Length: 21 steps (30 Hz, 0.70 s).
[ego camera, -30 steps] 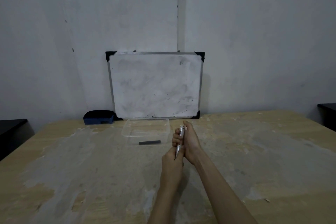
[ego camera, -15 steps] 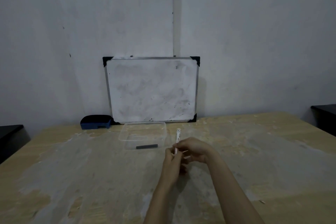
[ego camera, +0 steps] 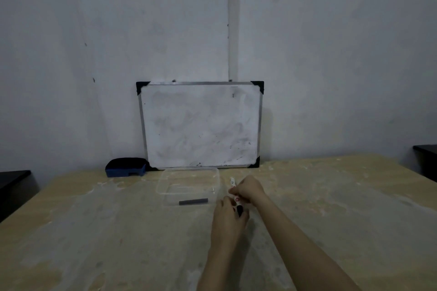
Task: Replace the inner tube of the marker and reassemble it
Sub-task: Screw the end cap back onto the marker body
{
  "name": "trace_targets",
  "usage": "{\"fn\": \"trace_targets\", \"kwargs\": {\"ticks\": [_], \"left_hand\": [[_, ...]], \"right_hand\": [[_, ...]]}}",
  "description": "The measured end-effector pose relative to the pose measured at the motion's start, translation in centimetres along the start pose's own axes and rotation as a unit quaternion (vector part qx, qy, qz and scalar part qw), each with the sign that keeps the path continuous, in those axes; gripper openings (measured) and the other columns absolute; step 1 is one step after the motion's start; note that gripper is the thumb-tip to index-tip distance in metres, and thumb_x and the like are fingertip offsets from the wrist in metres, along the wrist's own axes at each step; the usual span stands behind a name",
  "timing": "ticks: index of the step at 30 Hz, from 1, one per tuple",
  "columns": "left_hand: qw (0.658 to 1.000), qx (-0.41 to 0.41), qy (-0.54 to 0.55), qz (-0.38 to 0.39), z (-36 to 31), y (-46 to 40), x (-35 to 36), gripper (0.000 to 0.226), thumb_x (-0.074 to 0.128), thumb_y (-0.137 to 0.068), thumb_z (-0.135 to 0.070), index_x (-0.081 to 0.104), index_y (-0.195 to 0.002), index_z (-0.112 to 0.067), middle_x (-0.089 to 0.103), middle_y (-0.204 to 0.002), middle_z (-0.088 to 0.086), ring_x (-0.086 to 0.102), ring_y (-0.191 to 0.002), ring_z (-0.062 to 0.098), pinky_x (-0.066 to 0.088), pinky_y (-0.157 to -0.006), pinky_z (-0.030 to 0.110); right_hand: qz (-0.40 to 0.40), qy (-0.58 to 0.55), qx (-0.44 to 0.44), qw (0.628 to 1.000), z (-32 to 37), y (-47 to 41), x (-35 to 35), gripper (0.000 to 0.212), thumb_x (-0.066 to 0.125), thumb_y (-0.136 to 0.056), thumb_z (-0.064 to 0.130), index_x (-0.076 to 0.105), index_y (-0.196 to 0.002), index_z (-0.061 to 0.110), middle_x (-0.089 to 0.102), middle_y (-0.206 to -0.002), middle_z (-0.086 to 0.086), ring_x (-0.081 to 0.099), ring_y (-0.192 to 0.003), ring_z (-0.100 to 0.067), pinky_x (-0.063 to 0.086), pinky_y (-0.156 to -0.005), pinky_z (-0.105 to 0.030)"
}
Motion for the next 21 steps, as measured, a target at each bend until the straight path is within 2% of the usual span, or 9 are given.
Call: {"fn": "trace_targets", "kwargs": {"ticks": [4, 6, 8, 9, 11, 13, 15, 21], "left_hand": [[0.999, 0.003, -0.044, 0.016, 0.3, -0.7, 0.5, 0.039, 0.054, -0.089, -0.022, 0.047, -0.123, -0.006, 0.053, -0.124, 0.012, 0.052, -0.112, 0.023, 0.046, -0.093, 0.031], [0.998, 0.007, -0.059, 0.022, 0.3, -1.1, 0.7, 0.042, 0.052, -0.089, -0.019, 0.043, -0.128, -0.006, 0.052, -0.126, 0.012, 0.052, -0.113, 0.024, 0.046, -0.094, 0.031], [0.997, 0.016, -0.065, 0.027, 0.3, -1.2, 1.0, 0.046, 0.051, -0.090, -0.018, 0.039, -0.133, -0.006, 0.051, -0.128, 0.012, 0.053, -0.114, 0.023, 0.048, -0.097, 0.033], [0.997, 0.018, -0.062, 0.031, 0.4, -1.2, 1.1, 0.047, 0.050, -0.090, -0.018, 0.037, -0.135, -0.007, 0.051, -0.129, 0.012, 0.054, -0.113, 0.023, 0.049, -0.097, 0.033], [0.997, 0.021, -0.062, 0.032, 0.6, -1.1, 1.3, 0.046, 0.048, -0.092, -0.016, 0.037, -0.135, -0.008, 0.051, -0.130, 0.011, 0.054, -0.113, 0.021, 0.049, -0.098, 0.033], [0.997, 0.027, -0.068, 0.031, 0.7, -1.1, 1.4, 0.045, 0.045, -0.093, -0.014, 0.036, -0.136, -0.007, 0.050, -0.132, 0.012, 0.053, -0.116, 0.022, 0.048, -0.099, 0.035], [0.996, 0.031, -0.080, 0.033, 0.7, -1.1, 1.4, 0.046, 0.043, -0.093, -0.012, 0.035, -0.137, -0.006, 0.049, -0.133, 0.014, 0.050, -0.119, 0.024, 0.046, -0.101, 0.036], [0.994, 0.030, -0.102, 0.035, 0.7, -0.9, 1.3, 0.041, 0.043, -0.093, -0.013, 0.039, -0.133, -0.005, 0.048, -0.132, 0.013, 0.050, -0.117, 0.024, 0.046, -0.099, 0.034]], "right_hand": [[-0.019, 0.067, -0.030, 0.997, 0.2, -0.2, 0.8, 0.030, 0.066, -0.078, 0.023, 0.044, -0.060, 0.013, 0.046, -0.059, -0.002, 0.045, -0.055, -0.015, 0.031, -0.045, -0.023], [-0.023, 0.077, -0.046, 0.996, 0.4, -0.2, 1.1, 0.016, 0.066, -0.078, 0.023, 0.058, -0.077, 0.009, 0.056, -0.074, -0.007, 0.052, -0.073, -0.020, 0.036, -0.057, -0.024], [-0.022, 0.079, -0.060, 0.995, 0.5, -0.5, 1.3, 0.026, 0.067, -0.079, 0.024, 0.062, -0.095, 0.005, 0.063, -0.094, -0.014, 0.055, -0.084, -0.022, 0.036, -0.065, -0.025], [-0.019, 0.082, -0.066, 0.994, 0.6, -0.5, 1.4, 0.029, 0.067, -0.079, 0.024, 0.062, -0.099, 0.004, 0.063, -0.099, -0.014, 0.053, -0.085, -0.021, 0.036, -0.064, -0.024], [-0.012, 0.086, -0.069, 0.994, 0.7, -0.4, 1.7, 0.025, 0.067, -0.080, 0.025, 0.059, -0.095, 0.007, 0.057, -0.092, -0.011, 0.049, -0.081, -0.018, 0.033, -0.052, -0.023], [-0.008, 0.085, -0.062, 0.994, 0.5, -0.5, 1.8, 0.022, 0.066, -0.081, 0.026, 0.051, -0.077, 0.011, 0.050, -0.076, -0.004, 0.047, -0.068, -0.016, 0.027, -0.045, -0.020], [-0.010, 0.085, -0.062, 0.994, 0.4, -0.3, 1.7, 0.036, 0.063, -0.083, 0.028, 0.038, -0.060, 0.016, 0.040, -0.062, 0.000, 0.038, -0.054, -0.010, 0.024, -0.044, -0.020], [-0.009, 0.102, -0.062, 0.993, 0.0, 0.1, 1.3, 0.042, 0.056, -0.086, 0.035, 0.035, -0.055, 0.017, 0.040, -0.052, 0.001, 0.039, -0.044, -0.010, 0.025, -0.041, -0.022]]}}
Point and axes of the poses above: each hand's wrist, its own y-axis away from the middle knuckle, its own x-axis out of the palm, z = x × y, the point moved 6 cm from there along -y, towards the middle knuckle
